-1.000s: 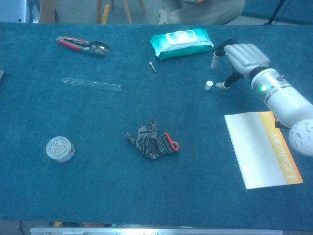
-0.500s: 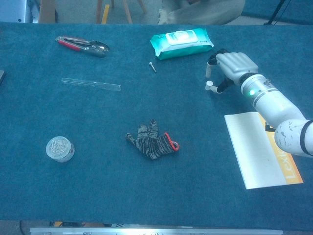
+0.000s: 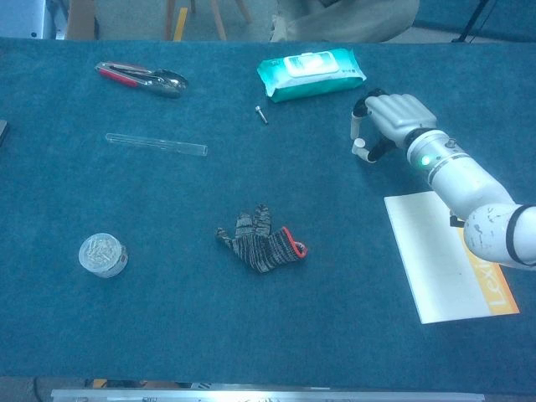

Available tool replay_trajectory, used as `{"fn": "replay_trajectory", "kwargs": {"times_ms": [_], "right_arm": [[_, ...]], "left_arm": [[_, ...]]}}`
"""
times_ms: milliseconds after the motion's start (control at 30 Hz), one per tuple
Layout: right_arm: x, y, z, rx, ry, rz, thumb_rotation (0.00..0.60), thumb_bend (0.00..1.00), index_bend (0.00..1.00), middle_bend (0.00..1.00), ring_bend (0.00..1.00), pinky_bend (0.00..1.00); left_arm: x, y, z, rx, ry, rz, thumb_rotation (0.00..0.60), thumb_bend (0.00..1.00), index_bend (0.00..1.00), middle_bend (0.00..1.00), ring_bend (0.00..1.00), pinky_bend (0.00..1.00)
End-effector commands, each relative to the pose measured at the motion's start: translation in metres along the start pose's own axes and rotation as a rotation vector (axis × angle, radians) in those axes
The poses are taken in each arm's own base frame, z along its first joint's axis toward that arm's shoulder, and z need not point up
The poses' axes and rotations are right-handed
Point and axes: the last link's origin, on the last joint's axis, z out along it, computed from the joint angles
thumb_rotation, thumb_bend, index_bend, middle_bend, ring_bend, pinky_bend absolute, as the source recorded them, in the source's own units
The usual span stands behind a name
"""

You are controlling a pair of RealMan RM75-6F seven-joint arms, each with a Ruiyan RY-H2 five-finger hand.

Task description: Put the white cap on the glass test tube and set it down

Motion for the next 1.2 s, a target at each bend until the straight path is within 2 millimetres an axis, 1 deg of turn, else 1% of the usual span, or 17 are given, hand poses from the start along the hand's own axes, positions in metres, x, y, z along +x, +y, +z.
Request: {"fn": "replay_trajectory", "kwargs": {"times_ms": [33,333,600,767,967,1067,1200], "right_arm": [[0.000,0.000,0.000,-0.003,0.000,-0.001,0.600,0.27,0.49,0.22,0.05,0.23],[0.000,0.002,0.001,-0.011,-0.004,-0.004,0.600,0.28,0.49,0.22,0.05,0.23],[-0.002,-0.001,0.005,-0.013,-0.010,0.005,0.600,0.29,0.55,0.24,0.06,0.23],[0.003,-0.004,0.006,-0.008,0.003,0.029,0.600,0.31,0.58,0.25,0.07,0.23],[0.024,-0.005,0.002,0.009,0.039,0.078,0.600,0.32,0.58,0.25,0.07,0.23],[0.040,-0.006,-0.004,0.021,0.040,0.135,0.600,0.32,0.58,0.25,0.07,0.23],[0.066,-0.005,-0.014,0.037,0.050,0.188,0.600,0.32,0.58,0.25,0.07,0.23]], "left_arm": [[0.000,0.000,0.000,0.000,0.000,0.000,0.549,0.34,0.19,0.14,0.01,0.07],[-0.001,0.000,0.000,0.002,-0.001,-0.001,0.549,0.34,0.19,0.14,0.01,0.07],[0.000,-0.001,0.001,0.006,0.002,-0.001,0.549,0.34,0.19,0.14,0.01,0.07],[0.000,-0.003,0.001,0.010,0.005,-0.002,0.545,0.34,0.19,0.14,0.01,0.07],[0.001,-0.001,0.006,-0.009,-0.011,0.007,0.549,0.34,0.19,0.14,0.01,0.07],[0.001,0.003,0.011,-0.038,-0.031,0.007,0.550,0.34,0.19,0.14,0.01,0.07],[-0.001,0.012,0.019,-0.092,-0.062,0.000,0.549,0.34,0.20,0.14,0.01,0.07]]}}
